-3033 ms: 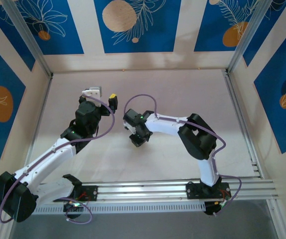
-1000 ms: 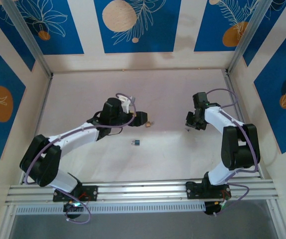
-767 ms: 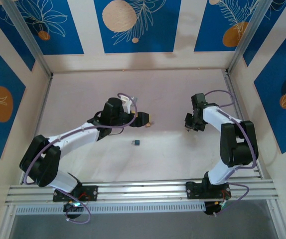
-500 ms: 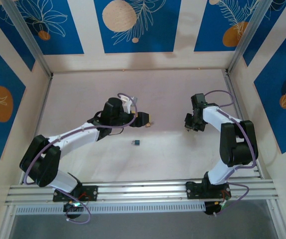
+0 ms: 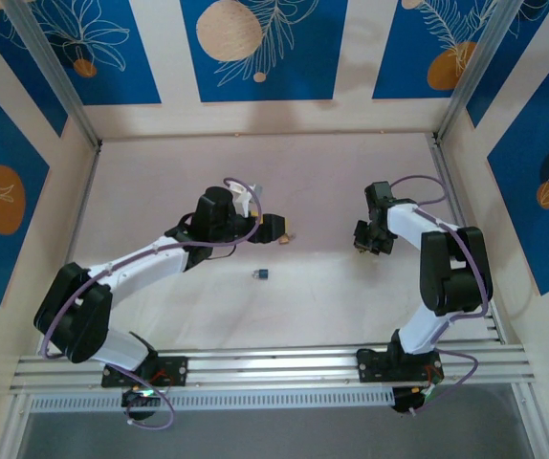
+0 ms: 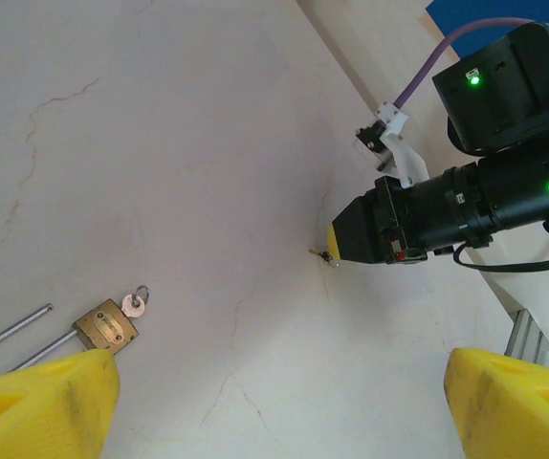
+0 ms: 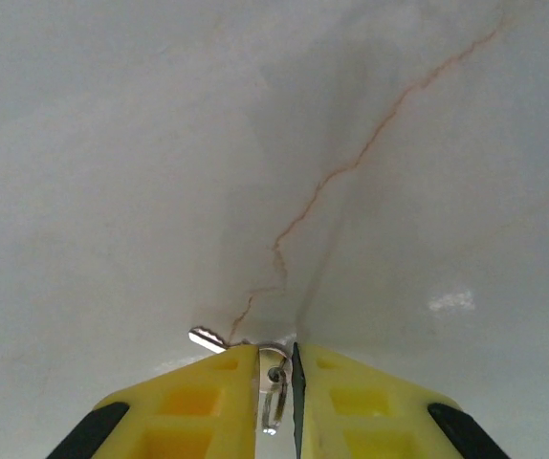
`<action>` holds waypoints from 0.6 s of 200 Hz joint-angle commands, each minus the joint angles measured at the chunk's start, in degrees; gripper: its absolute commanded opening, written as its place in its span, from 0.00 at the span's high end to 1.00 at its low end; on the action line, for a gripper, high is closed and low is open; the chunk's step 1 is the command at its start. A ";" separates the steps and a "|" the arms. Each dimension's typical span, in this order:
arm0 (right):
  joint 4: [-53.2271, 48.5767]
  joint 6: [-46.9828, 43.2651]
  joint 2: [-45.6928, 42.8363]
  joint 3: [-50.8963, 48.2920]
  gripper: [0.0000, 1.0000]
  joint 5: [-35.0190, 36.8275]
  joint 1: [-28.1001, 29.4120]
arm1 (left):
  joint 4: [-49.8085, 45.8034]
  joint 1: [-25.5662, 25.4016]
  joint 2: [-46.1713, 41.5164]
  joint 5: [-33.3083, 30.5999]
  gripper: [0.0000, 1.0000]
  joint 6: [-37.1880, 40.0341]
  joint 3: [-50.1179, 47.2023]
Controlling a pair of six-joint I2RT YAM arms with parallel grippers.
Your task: Unlock with the key
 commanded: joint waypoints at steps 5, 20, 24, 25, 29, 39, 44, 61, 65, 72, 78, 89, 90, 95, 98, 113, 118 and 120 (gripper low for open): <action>-1.49 -0.01 0.73 -0.26 0.81 0.29 0.26 | -0.81 0.11 -1.45 -0.50 0.12 1.69 1.68; -1.49 -0.09 0.69 -0.26 0.84 0.28 0.28 | -0.75 0.08 -1.55 -0.48 0.13 1.67 1.65; -1.49 -0.14 0.74 -0.26 0.84 0.42 0.37 | -0.74 0.09 -1.55 -0.49 0.13 1.70 1.71; -1.49 -0.14 0.74 -0.26 0.85 0.42 0.37 | -0.74 0.06 -1.50 -0.49 0.13 1.69 1.72; -1.53 -0.14 0.74 -0.20 0.85 0.51 0.38 | -0.75 0.04 -1.61 -0.52 0.13 1.67 1.65; -1.58 -0.04 0.56 -0.18 0.86 0.69 0.37 | -0.74 0.08 -1.63 -0.52 0.13 1.78 1.68; -1.58 -0.05 0.44 -0.25 0.87 0.63 0.45 | -0.76 0.11 -1.64 -0.48 0.12 1.77 1.69; -1.65 -0.06 0.13 -0.26 0.90 0.83 0.63 | -0.83 0.04 -1.64 -0.48 0.12 1.76 1.68; -1.72 -0.13 0.02 -0.25 0.91 0.83 0.72 | -0.83 0.08 -1.61 -0.55 0.12 1.76 1.71; -1.75 -0.07 -0.12 -0.18 0.91 1.03 0.84 | -0.88 0.06 -1.64 -0.49 0.12 1.82 1.72; -1.96 -0.05 -0.22 -0.09 0.93 1.34 1.03 | -0.83 0.04 -1.70 -0.50 0.12 1.76 1.71; -1.93 -0.14 -0.74 -0.09 0.96 1.47 1.21 | -0.84 0.05 -1.71 -0.48 0.12 1.83 1.73; -1.93 -0.14 -0.79 -0.09 0.96 1.48 1.19 | -0.84 0.09 -1.72 -0.48 0.13 1.79 1.69; -1.98 -0.07 -0.99 -0.04 0.97 1.48 1.34 | -0.88 0.12 -1.80 -0.50 0.12 1.92 1.71; -2.01 -0.14 -1.15 -0.01 0.97 1.47 1.36 | -0.84 0.08 -1.81 -0.52 0.12 1.88 1.69; -2.10 -0.43 -2.32 0.15 0.99 1.35 2.15 | -0.92 0.07 -1.82 -0.68 0.12 2.11 1.73; -2.10 -0.67 -2.76 0.26 1.00 1.12 2.44 | -1.01 0.11 -1.85 -0.80 0.13 2.24 1.70; -2.13 -0.78 -2.90 0.26 1.00 0.89 2.54 | -1.07 0.05 -1.89 -0.82 0.12 2.27 1.72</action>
